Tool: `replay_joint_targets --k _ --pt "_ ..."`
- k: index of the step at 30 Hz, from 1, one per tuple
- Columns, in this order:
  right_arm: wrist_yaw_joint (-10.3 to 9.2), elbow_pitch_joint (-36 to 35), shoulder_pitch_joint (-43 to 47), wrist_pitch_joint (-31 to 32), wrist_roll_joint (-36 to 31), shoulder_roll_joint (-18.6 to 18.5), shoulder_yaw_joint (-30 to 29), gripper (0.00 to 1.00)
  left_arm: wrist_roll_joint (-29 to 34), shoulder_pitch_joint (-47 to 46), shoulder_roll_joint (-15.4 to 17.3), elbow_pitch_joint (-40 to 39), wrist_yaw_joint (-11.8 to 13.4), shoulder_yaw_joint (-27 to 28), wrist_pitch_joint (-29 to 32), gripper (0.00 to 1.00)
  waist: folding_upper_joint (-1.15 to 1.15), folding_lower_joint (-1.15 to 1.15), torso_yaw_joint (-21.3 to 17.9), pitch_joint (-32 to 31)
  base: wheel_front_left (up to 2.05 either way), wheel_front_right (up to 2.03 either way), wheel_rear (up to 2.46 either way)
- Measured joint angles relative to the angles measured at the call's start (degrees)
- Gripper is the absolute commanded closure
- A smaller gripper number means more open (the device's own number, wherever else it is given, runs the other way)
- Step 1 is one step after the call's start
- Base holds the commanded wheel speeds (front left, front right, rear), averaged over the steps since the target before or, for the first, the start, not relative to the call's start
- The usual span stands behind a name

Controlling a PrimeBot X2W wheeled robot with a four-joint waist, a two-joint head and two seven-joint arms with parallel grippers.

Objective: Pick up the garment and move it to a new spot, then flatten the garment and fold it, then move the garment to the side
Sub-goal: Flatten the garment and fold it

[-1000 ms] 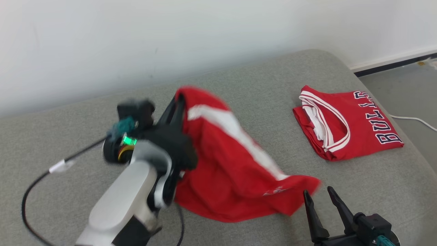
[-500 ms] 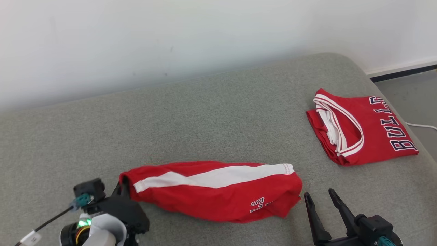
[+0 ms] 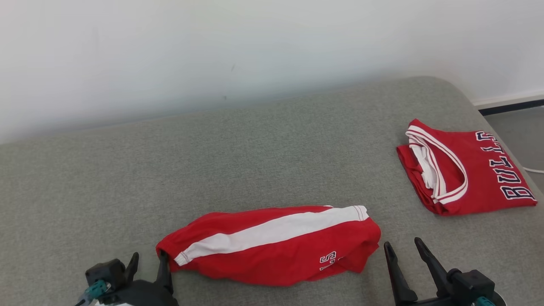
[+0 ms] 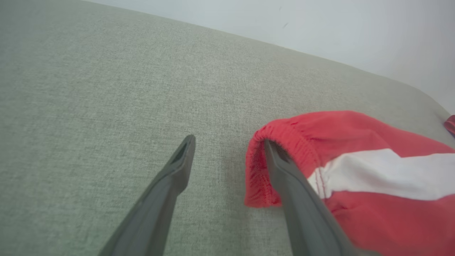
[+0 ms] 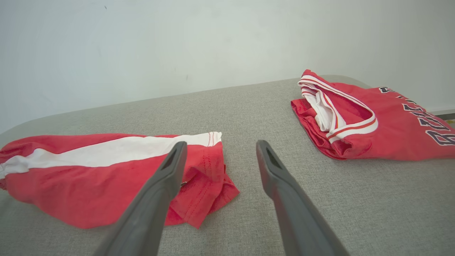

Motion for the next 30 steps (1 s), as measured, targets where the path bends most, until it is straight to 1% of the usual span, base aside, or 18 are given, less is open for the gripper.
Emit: replay_joint_targets --k 4,6,8,10,12,17,18,23,27,30 --pt "0.00 -0.3 0.6 0.0 -0.2 0.1 -0.8 0.00 2.4 2.8 0.6 -3.7 -0.6 2.1 -1.0 0.00 0.00 0.00 1.3 -0.4 0.00 0.00 0.00" --pt "0.00 -0.4 1.0 -0.1 -0.2 0.2 -1.4 0.00 5.0 4.6 0.5 -7.9 -0.3 4.9 -1.1 0.00 0.00 0.00 2.1 -0.5 0.00 0.00 0.00" --pt "0.00 -0.5 1.0 -0.4 -0.3 0.2 -2.1 0.00 8.2 6.7 0.3 -12.1 -0.8 8.2 -1.2 0.00 0.00 0.00 2.9 -0.7 0.00 0.00 0.00" --pt "0.00 -0.5 1.0 -0.5 -0.3 0.3 -2.7 0.00 11.7 9.9 -1.0 -16.6 -0.5 11.5 -1.2 0.00 0.00 0.00 3.7 -0.9 0.00 0.00 0.00" --pt "0.00 -0.5 1.0 -0.6 -0.3 0.3 -3.1 0.00 15.2 13.2 -2.6 -20.6 -0.6 13.6 -1.2 0.00 0.00 0.00 4.5 -1.2 0.00 0.00 0.00" --pt "0.00 -0.2 1.0 -0.7 -0.6 0.3 -4.1 0.00 22.6 19.4 -4.4 -26.6 -2.8 17.3 -1.2 0.00 0.00 0.00 6.2 -2.1 0.00 0.00 0.00" --pt "0.00 -0.1 1.0 -0.7 -0.6 0.3 -4.3 0.00 23.9 20.3 -4.9 -27.2 -3.6 17.7 -1.2 0.00 0.00 0.00 6.5 -2.3 0.00 0.00 0.00" --pt "0.00 0.5 0.9 -0.7 -0.6 0.0 -6.3 0.00 28.8 23.2 -6.8 -29.4 -6.7 21.7 -1.2 0.00 0.00 0.00 8.2 -3.4 0.00 0.00 0.00" --pt "0.00 1.1 1.0 -0.7 -0.6 -0.1 -7.3 0.00 32.2 25.3 -7.7 -29.7 -8.8 23.3 -1.2 0.00 0.00 -0.01 9.2 -4.5 0.00 0.00 0.00" --pt "0.00 1.4 1.0 -0.7 -0.7 0.0 -7.7 0.00 33.6 26.3 -8.5 -29.5 -10.3 24.4 -1.2 0.00 0.00 0.00 9.9 -5.4 0.00 0.00 0.00"
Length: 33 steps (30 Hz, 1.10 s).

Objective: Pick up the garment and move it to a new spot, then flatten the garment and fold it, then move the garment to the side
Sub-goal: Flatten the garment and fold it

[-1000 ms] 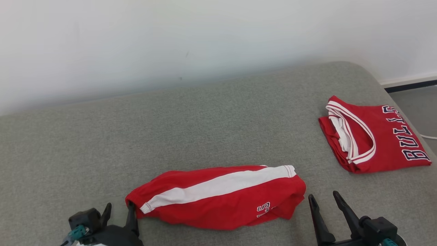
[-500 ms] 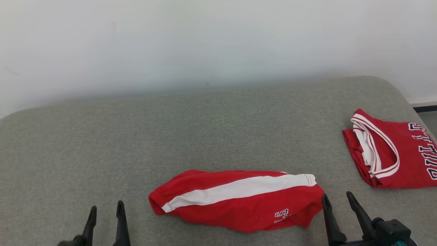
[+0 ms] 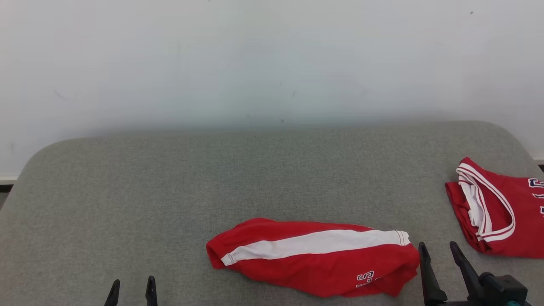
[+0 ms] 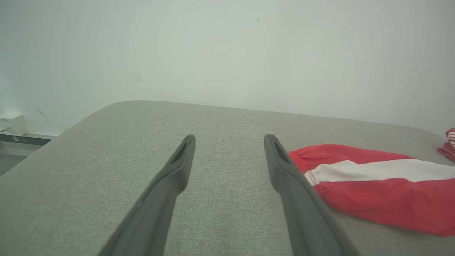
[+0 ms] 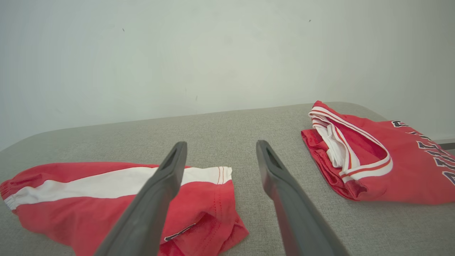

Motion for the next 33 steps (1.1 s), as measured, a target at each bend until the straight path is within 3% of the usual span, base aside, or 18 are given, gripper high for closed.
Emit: replay_joint_targets --k 10,33 --pt "0.00 1.3 1.5 -0.6 0.0 0.3 -1.5 0.00 2.3 1.3 -1.7 1.6 -3.4 3.2 0.0 0.00 0.00 0.00 1.3 -1.9 0.00 0.00 0.00" --pt "0.00 1.1 1.5 -0.6 -0.2 0.7 -1.1 0.00 4.2 0.3 -3.8 4.0 -5.9 4.4 0.0 0.00 0.00 0.01 0.5 -1.0 0.00 0.00 0.00"
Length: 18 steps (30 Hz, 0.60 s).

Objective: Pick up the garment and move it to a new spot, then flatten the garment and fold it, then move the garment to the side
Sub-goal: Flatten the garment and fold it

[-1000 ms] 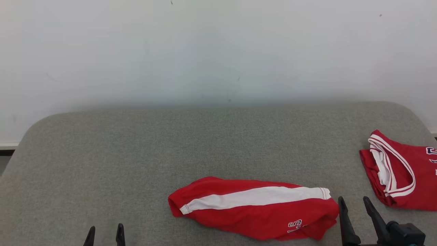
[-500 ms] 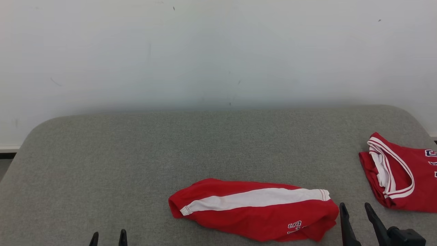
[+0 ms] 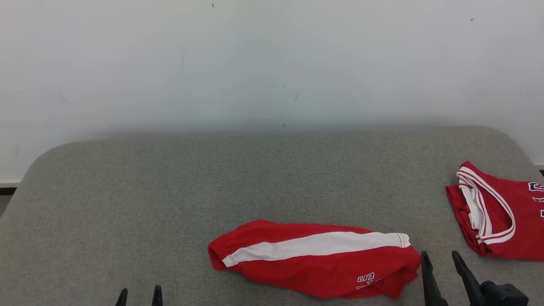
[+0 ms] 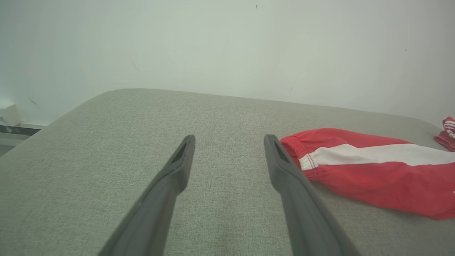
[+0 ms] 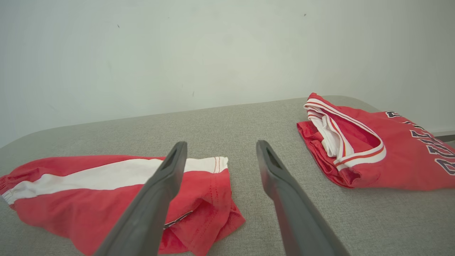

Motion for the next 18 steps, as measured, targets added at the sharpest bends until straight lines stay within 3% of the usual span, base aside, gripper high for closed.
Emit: replay_joint_targets --k 6,11,18 --pt "0.00 0.3 -0.3 -0.1 0.0 0.0 0.3 0.00 0.0 -0.2 -0.2 1.5 -0.5 -1.0 0.0 0.00 0.00 0.00 -0.2 0.3 0.00 0.00 0.00" --pt "0.00 0.2 -1.6 1.0 0.0 -0.1 0.9 0.00 -1.0 -2.7 -0.3 6.7 -0.6 -5.6 0.2 0.00 0.00 0.00 -0.3 0.5 0.00 0.00 0.00" --pt "0.00 0.0 -3.0 1.9 0.0 -0.7 2.2 0.00 -6.7 -11.6 -0.6 13.9 -0.9 -13.4 7.1 0.00 0.00 0.00 -0.4 1.0 0.00 0.00 0.00"
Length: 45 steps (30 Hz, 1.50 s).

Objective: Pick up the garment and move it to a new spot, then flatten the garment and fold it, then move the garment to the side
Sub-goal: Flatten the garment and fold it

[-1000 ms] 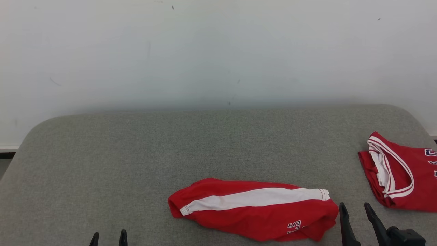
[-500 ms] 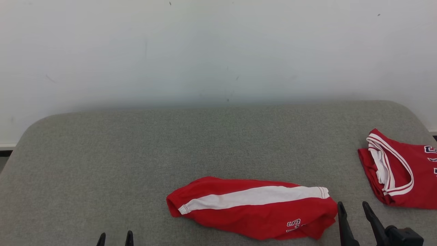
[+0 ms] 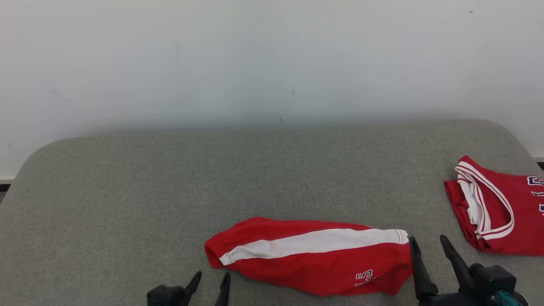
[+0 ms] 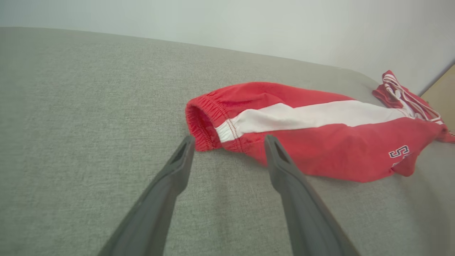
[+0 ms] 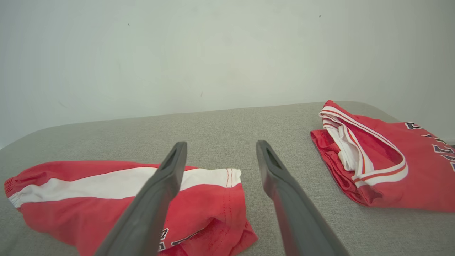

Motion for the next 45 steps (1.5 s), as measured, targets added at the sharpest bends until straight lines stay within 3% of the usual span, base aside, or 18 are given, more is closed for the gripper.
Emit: replay_joint_targets --k 7,21,22,23,25,28,30,31,36,40,45 --pt "0.00 0.6 -1.2 -0.1 0.1 0.2 2.2 0.00 -3.9 -8.6 0.1 9.8 0.0 -2.7 4.5 0.00 0.00 0.00 -1.8 1.1 0.00 0.00 0.00" --pt "0.00 2.0 -2.3 -0.8 0.7 -0.1 3.7 0.00 -7.1 -15.6 -0.1 19.8 0.5 -2.9 2.9 0.00 0.00 0.00 -5.4 3.7 0.00 0.00 0.00" --pt "0.00 2.0 -2.4 -0.9 0.7 -0.1 3.7 0.00 -7.2 -15.9 -0.1 20.1 0.5 -3.0 2.7 0.09 0.00 0.00 -5.5 3.9 0.00 0.00 0.00" --pt "0.00 2.0 -2.6 -1.0 0.7 -0.2 3.6 0.00 -7.3 -16.1 -0.2 20.4 0.5 -3.2 2.4 0.26 0.00 0.00 -5.4 3.9 0.00 0.00 0.00" --pt "0.00 2.0 -3.0 -1.0 0.7 -0.4 3.4 0.00 -7.7 -16.7 -0.2 20.9 0.5 -3.5 1.6 0.50 0.00 0.00 -5.1 4.0 0.00 0.00 0.00" --pt "0.00 2.1 -3.1 -1.0 0.7 -0.5 3.4 0.00 -8.5 -16.8 -0.2 21.7 0.4 -4.2 1.0 0.56 0.00 0.00 -4.6 4.0 0.00 0.00 0.00" --pt "0.00 2.1 -3.2 -1.0 0.7 -0.5 3.5 0.00 -8.9 -16.8 -0.2 22.1 0.4 -4.6 0.6 0.67 0.00 0.00 -4.3 4.0 0.00 0.00 0.00" --pt "0.00 2.1 -3.3 -1.0 0.7 -0.6 3.6 0.00 -9.1 -16.8 -0.2 22.4 0.4 -4.9 0.4 1.00 0.00 0.00 -4.2 4.0 0.00 0.00 0.00" --pt "0.00 2.4 -5.7 1.0 1.2 -1.0 5.1 0.00 -9.8 -17.1 -0.2 23.1 0.4 -5.9 -0.2 1.00 0.00 0.00 -3.8 4.3 0.00 0.00 0.00" --pt "0.00 5.2 -10.5 9.4 3.6 -1.6 4.6 0.00 -10.0 -18.0 -0.2 23.2 0.4 -6.8 -1.2 1.00 0.00 0.00 -4.0 5.1 0.00 0.00 0.00" --pt "-0.01 11.9 -17.2 26.3 7.0 -1.0 0.3 0.00 -10.0 -18.0 -0.2 23.6 0.4 -7.8 -1.9 1.00 0.00 0.00 -3.8 5.9 0.00 0.00 0.00"
